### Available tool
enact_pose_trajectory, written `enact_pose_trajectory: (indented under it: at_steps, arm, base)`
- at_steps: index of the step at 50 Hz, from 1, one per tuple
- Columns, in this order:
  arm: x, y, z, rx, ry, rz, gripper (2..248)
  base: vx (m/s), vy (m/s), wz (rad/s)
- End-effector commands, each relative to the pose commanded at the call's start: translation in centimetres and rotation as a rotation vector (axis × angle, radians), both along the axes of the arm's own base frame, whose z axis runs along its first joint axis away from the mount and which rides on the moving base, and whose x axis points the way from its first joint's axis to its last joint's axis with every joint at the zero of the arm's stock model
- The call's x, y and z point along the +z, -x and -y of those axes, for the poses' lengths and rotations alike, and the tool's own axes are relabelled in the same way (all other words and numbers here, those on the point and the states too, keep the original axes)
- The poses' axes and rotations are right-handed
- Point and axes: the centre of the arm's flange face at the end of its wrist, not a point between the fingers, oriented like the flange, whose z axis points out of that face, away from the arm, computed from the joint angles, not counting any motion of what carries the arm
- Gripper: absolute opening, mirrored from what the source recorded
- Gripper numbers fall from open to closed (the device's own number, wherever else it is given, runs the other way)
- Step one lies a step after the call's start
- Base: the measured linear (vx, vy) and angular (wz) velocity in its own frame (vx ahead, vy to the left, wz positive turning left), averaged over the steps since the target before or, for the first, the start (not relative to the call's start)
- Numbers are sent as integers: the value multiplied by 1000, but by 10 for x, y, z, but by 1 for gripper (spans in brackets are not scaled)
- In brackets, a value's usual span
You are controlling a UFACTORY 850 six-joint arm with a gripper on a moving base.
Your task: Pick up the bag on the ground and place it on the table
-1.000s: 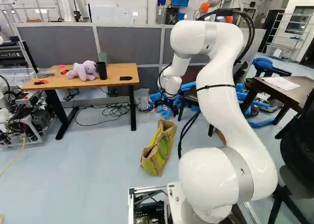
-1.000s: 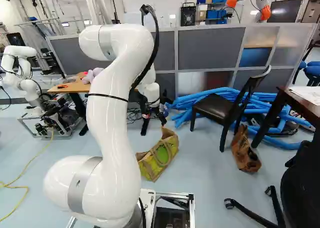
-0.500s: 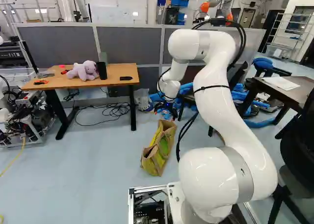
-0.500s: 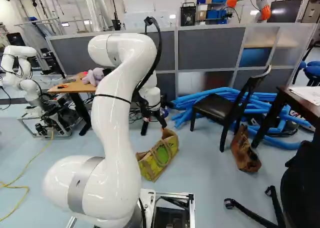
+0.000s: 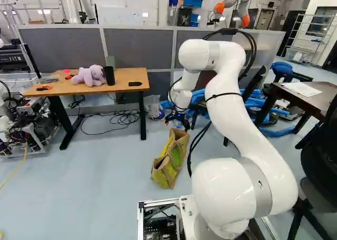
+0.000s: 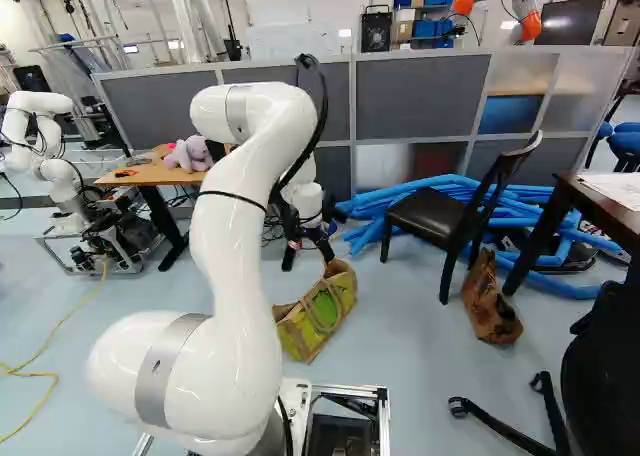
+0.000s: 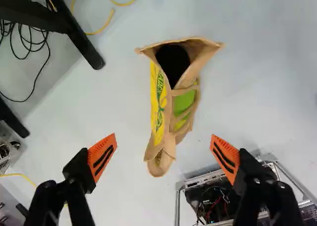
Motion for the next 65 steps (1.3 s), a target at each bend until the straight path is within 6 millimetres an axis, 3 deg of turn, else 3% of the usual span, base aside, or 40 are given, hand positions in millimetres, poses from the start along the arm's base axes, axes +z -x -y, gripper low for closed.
enact_pose_trajectory:
  at_steps: [65]
  arm:
    - [-99,-13,1,0,-3,-64,247]
  base:
    - [0,0,0]
